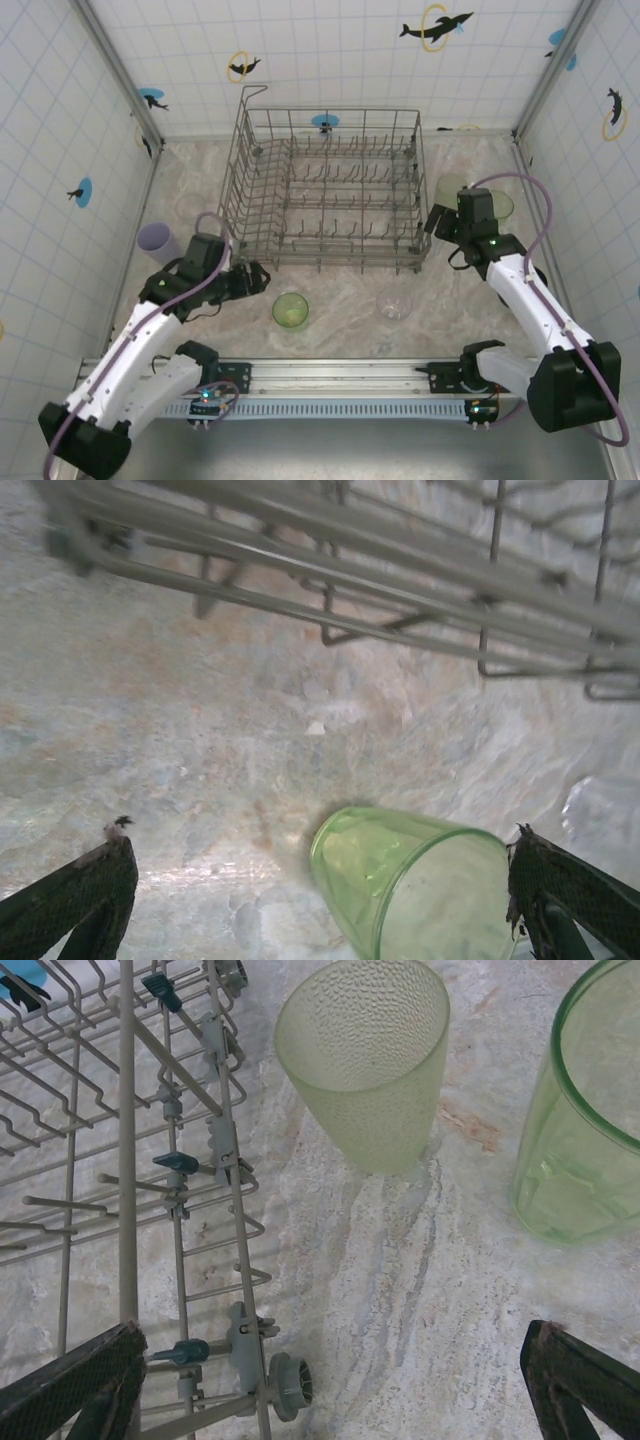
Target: Load the cups into the dish rack
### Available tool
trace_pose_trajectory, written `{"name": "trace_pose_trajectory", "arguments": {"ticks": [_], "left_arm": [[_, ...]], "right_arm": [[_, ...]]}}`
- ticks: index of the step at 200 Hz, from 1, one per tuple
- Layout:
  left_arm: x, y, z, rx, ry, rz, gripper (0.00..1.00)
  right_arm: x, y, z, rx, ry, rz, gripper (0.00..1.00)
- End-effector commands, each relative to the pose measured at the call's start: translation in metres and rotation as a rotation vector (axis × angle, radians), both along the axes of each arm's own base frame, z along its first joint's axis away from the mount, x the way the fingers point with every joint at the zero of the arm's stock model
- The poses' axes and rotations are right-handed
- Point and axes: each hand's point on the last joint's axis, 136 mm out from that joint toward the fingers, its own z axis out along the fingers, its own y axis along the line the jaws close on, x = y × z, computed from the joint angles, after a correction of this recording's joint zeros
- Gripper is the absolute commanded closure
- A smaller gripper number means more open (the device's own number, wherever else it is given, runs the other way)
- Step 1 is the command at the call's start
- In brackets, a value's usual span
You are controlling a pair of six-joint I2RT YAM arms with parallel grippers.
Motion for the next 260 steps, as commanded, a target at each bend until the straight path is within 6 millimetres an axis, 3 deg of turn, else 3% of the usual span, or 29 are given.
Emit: {"name": "trace_pose_trajectory", "arguments": {"ticks": [1, 71, 111, 150, 191, 260], "left_arm": [[0.012, -0.007, 0.009, 0.067, -0.058, 0.0, 0.03], [-0.008, -0.033, -0.018, 0.16, 0.003, -0.094, 0.06], [-0.019, -0.043, -0.031, 0.201, 0.028, -0.124, 0.23], [-0.028, -0.038, -0.049, 0.292, 0.066, -0.14, 0.35], [-0.028, -0.034, -0.054, 0.317, 0.067, -0.127, 0.52], [-0.029, -0.03, -0.069, 0.339, 0.084, -0.105, 0.54]], "right_arm": [[0.012, 0.005, 0.025, 0.012, -0.062, 0.025, 0.01], [0.001, -0.005, 0.017, 0.021, -0.055, 0.018, 0.01], [-0.002, -0.006, 0.014, 0.042, -0.07, 0.014, 0.01], [-0.005, -0.004, 0.013, 0.067, -0.083, 0.022, 0.01], [-0.009, -0.004, 0.009, 0.073, -0.085, 0.029, 0.01], [-0.017, -0.006, 0.002, 0.095, -0.084, 0.049, 0.01]]}}
